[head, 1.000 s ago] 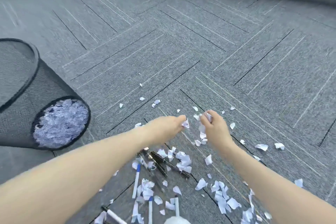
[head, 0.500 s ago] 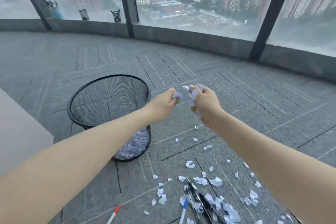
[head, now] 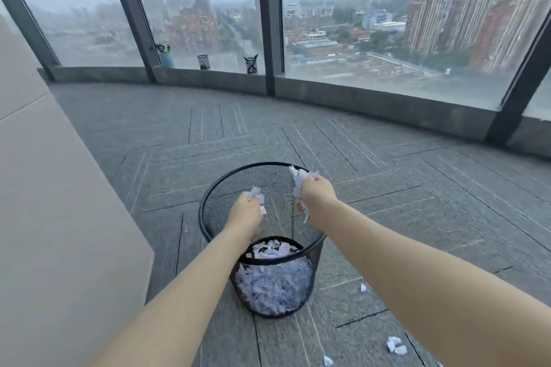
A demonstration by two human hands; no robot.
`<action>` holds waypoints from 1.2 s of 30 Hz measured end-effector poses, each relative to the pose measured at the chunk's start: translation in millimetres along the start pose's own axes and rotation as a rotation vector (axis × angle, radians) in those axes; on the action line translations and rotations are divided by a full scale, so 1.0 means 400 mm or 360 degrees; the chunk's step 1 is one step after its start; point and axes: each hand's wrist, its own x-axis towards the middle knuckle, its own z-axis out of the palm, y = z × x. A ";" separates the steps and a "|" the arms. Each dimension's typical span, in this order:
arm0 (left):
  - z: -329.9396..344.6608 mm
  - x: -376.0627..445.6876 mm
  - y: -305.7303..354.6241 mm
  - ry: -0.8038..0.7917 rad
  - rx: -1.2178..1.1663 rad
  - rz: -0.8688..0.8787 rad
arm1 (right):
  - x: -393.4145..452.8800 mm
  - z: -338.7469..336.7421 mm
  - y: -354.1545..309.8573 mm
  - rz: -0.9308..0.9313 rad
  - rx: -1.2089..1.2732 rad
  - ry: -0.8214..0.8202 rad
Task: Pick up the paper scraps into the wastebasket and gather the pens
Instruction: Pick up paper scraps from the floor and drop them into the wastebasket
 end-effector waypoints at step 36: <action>0.022 -0.007 -0.050 0.0034 0.0141 0.0160 | 0.054 -0.061 0.083 0.0123 0.0271 -0.0245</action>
